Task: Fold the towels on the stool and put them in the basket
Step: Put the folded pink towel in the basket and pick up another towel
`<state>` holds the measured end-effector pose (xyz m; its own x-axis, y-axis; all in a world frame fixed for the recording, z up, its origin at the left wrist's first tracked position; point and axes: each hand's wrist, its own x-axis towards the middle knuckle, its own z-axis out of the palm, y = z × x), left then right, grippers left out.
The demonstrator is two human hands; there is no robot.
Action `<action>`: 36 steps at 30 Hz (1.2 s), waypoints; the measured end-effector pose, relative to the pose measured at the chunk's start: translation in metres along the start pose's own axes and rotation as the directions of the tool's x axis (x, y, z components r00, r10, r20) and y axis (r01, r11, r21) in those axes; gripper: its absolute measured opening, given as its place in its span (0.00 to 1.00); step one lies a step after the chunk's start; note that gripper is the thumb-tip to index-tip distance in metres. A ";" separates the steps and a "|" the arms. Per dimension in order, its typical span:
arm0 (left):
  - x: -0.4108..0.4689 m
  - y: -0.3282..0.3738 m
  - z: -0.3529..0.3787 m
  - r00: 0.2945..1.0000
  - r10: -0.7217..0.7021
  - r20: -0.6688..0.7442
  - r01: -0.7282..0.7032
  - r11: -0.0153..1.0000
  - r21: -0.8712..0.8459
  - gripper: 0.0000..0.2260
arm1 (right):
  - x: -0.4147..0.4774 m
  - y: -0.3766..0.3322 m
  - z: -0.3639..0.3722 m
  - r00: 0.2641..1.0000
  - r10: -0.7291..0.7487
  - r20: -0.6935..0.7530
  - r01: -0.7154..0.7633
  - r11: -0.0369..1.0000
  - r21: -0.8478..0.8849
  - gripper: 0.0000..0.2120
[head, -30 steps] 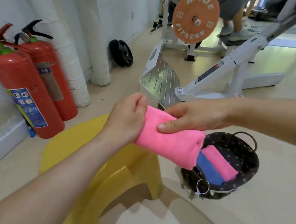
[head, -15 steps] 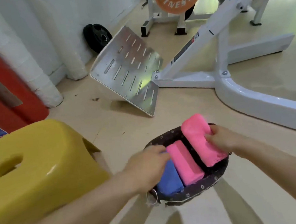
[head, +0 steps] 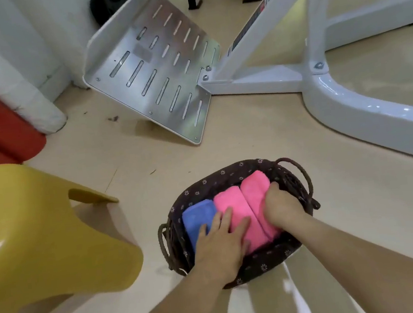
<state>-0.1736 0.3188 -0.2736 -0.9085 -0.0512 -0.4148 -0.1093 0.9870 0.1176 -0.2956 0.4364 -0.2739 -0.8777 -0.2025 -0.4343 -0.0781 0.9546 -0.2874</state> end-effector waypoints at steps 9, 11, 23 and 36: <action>0.013 0.010 0.001 0.998 -0.062 -0.015 0.061 0.998 -0.021 0.25 | -0.013 -0.006 -0.009 0.906 -0.306 -0.293 0.195 0.915 -0.353 0.23; 0.017 0.012 -0.004 0.997 -0.076 0.003 0.076 0.996 -0.046 0.25 | -0.013 -0.003 -0.005 0.786 -0.502 -0.362 0.362 0.847 -0.389 0.22; 0.012 0.000 0.015 0.996 -0.079 -0.051 0.076 0.995 -0.061 0.28 | 0.002 0.010 0.018 0.916 -0.322 0.240 0.384 0.876 -0.292 0.33; 0.016 -0.004 0.004 0.995 -0.030 0.100 0.042 0.992 -0.122 0.27 | -0.020 0.012 -0.006 0.915 -0.397 0.069 0.365 0.747 -0.555 0.28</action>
<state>-0.1860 0.3141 -0.2839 -0.8599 -0.0653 -0.5063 -0.1960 0.9580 0.2093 -0.2821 0.4530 -0.2630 -0.7400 -0.5792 -0.3420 -0.6417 0.7603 0.1007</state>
